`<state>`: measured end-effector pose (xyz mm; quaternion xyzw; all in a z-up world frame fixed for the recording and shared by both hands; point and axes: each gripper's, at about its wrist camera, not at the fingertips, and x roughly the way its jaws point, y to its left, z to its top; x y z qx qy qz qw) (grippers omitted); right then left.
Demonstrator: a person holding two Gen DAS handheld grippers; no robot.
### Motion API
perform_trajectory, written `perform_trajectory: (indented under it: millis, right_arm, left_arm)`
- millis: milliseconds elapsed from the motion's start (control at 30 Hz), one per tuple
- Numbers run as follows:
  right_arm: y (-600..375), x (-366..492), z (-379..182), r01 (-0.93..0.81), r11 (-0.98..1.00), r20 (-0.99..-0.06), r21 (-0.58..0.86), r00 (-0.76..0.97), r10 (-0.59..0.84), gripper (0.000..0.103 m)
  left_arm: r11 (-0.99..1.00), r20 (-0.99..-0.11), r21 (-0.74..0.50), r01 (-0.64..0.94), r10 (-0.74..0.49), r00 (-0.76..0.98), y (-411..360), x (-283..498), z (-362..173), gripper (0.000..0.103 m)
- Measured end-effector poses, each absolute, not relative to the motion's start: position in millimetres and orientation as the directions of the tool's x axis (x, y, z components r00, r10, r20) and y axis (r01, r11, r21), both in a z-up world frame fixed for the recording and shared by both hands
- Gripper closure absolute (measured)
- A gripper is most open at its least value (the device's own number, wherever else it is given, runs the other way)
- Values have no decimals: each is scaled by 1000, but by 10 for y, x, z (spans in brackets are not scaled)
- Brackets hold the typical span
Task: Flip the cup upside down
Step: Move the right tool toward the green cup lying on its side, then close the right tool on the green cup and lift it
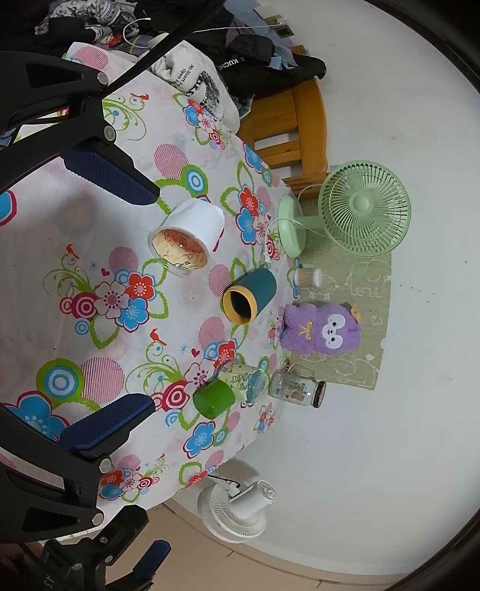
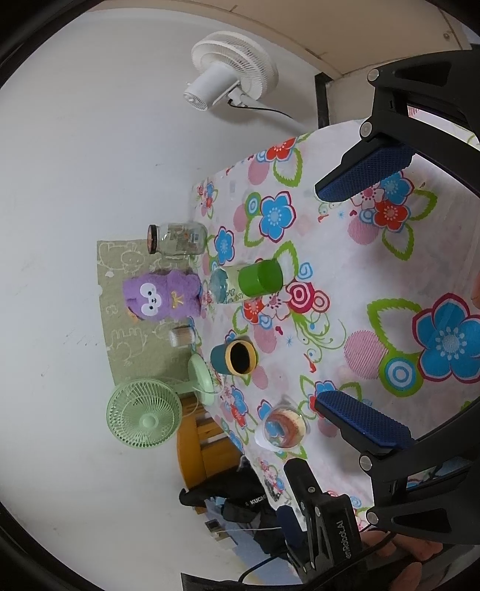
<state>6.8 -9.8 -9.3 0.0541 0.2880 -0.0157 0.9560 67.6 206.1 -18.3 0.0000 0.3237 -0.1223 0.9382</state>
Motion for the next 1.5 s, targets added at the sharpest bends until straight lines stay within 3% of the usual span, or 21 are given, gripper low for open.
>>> perform_trajectory:
  millis: [300,733,1367,1500]
  right_arm:
    - [-158,412,-106,23,997,-603,78,797,28,0]
    - [-386,1376,-379,-12,996,-720,88,690,72,0]
    - [-534,2388,-757,-39,992,-824,121,553,123,1]
    - [-552,2484,-851,-50,988,-841,145,519,149,9]
  left_arm:
    - [966,-624,-49,252,-227,748,1998,837,-230,0]
    - [919,-662,154,364,-178,728,1666,1517,-397,0]
    - [719,-800,305,625,-163,578,1024,2452,-801,0]
    - [681,-818,310,663,-164,551,913,2531,-868,0]
